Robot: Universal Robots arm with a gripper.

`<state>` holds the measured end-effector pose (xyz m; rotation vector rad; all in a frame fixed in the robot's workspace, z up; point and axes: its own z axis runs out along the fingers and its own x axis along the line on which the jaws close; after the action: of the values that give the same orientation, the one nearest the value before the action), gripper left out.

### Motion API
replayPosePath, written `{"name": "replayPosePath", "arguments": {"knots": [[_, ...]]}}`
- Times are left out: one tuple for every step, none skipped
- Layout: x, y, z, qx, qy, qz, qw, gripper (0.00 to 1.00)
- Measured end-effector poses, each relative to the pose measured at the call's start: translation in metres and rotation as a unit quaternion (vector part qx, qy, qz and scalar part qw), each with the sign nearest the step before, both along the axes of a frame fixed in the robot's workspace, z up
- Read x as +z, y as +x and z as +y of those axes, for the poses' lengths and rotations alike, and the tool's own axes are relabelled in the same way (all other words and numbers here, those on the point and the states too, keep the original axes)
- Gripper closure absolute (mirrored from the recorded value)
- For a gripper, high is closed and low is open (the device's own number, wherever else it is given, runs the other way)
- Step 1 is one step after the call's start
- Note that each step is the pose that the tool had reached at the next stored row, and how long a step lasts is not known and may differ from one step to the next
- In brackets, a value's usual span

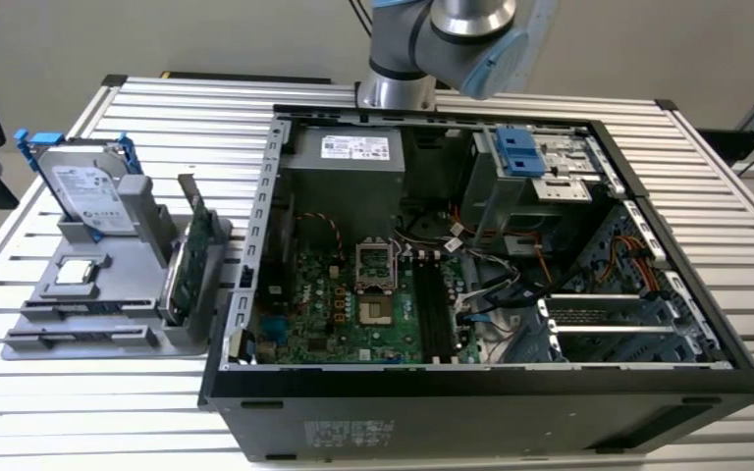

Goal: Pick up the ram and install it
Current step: 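Pick up the ram and move it above insertion slot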

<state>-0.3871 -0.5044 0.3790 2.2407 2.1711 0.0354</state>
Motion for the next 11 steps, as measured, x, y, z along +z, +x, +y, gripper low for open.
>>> {"name": "replayPosePath", "arguments": {"knots": [[-0.0006, 0.0, 0.0, 0.0, 0.0, 0.0, 1.0, 0.0], [-0.0011, 0.0, 0.0, 0.0, 0.0, 0.0001, 1.0, 0.0], [-0.0016, 0.0, 0.0, 0.0, -0.0001, 0.0001, 1.0, 0.0], [-0.0022, 0.0, 0.0, 0.0, 0.0, 0.0, 1.0, 0.0], [-0.0028, 0.0, 0.0, 0.0, 0.0, 0.0, 1.0, 0.0], [-0.0033, 0.0, 0.0, 0.0, 0.0, 0.0, 1.0, 0.0], [-0.0038, 0.0, 0.0, 0.0, 0.0, 0.0, 1.0, 0.0], [-0.0043, 0.0, 0.0, 0.0, 0.0, 0.0, 1.0, 0.0], [-0.0048, 0.0, 0.0, 0.0, 0.0, 0.0, 1.0, 0.0], [-0.0054, 0.0, 0.0, 0.0, 0.0, 0.0, 1.0, 0.0], [-0.0059, 0.0, 0.0, 0.0, 0.0, 0.0, 1.0, 0.0]]}}
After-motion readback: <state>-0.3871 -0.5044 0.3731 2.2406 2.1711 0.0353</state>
